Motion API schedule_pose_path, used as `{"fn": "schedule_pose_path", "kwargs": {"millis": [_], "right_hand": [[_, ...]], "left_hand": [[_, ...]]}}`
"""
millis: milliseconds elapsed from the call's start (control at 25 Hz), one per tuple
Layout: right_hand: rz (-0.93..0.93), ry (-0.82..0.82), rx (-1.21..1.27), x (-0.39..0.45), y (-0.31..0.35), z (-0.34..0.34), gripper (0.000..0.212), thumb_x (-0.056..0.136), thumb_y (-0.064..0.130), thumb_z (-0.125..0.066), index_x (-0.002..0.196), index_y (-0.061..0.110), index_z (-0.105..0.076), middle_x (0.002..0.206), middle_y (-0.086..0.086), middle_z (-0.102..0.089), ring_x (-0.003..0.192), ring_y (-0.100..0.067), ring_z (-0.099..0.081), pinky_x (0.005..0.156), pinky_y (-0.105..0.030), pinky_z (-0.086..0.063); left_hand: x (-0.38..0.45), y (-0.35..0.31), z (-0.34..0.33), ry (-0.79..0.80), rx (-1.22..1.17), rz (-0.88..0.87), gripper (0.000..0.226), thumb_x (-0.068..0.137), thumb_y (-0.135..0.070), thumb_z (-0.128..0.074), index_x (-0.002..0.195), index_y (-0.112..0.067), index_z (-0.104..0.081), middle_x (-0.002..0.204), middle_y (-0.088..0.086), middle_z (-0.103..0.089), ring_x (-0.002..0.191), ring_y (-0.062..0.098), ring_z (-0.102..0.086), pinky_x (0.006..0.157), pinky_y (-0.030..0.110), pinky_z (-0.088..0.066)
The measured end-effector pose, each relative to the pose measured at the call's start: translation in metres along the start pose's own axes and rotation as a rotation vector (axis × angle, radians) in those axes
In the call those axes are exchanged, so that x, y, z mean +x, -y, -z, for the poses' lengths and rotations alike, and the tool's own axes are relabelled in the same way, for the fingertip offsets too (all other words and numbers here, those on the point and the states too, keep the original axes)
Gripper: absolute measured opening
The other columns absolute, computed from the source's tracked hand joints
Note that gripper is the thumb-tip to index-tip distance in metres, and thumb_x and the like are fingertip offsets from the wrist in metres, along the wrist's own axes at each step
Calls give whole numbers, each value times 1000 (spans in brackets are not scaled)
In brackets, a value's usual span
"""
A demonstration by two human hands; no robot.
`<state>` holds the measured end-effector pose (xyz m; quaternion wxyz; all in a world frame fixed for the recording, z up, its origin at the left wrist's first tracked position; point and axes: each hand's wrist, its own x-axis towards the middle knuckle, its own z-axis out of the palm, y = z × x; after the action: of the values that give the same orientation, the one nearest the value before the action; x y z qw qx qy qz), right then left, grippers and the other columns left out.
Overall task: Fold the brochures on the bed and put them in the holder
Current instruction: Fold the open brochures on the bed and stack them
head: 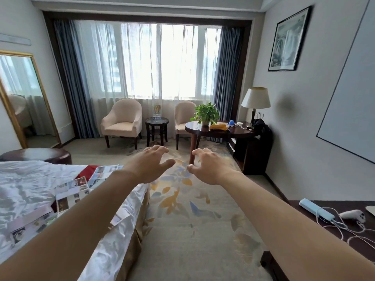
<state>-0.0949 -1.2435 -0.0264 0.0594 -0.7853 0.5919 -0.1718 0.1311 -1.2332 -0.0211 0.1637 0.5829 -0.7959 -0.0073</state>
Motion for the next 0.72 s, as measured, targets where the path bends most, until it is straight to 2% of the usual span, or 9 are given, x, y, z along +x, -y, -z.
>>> {"fn": "schedule_pose_path", "kwargs": {"millis": [160, 360, 520, 720], "right_hand": [[12, -21, 13, 100, -31, -11, 68, 91, 57, -52, 149, 26, -36, 150, -3, -41, 135, -25, -43, 102, -45, -41], [52, -37, 12, 222, -63, -19, 67, 90, 58, -52, 147, 26, -37, 145, -1, -45, 130, -23, -46, 100, -45, -44], [70, -21, 30, 305, -74, -32, 70, 90, 59, -53, 149, 26, -36, 147, 0, -44, 131, -22, -47, 101, -44, -43], [98, -1, 25, 420, -76, -68, 69, 89, 60, -53, 148, 28, -36, 150, 0, -42, 131, -22, -47, 98, -43, -42]], "left_hand": [[96, 37, -24, -30, 10, 10, 68, 93, -68, -35, 148, -28, -39, 154, -6, -39, 141, 16, -35, 109, 42, -37], [206, 79, -41, -29, -3, 47, 69, 93, -69, -35, 148, -27, -38, 153, -6, -39, 141, 15, -35, 108, 41, -37], [273, 122, -48, -70, 19, 99, 66, 93, -68, -36, 144, -27, -43, 149, -5, -43, 136, 17, -41, 100, 42, -42], [359, 197, -60, -73, -17, 150, 68, 92, -68, -37, 146, -27, -41, 151, -4, -41, 139, 18, -38, 106, 44, -39]]}}
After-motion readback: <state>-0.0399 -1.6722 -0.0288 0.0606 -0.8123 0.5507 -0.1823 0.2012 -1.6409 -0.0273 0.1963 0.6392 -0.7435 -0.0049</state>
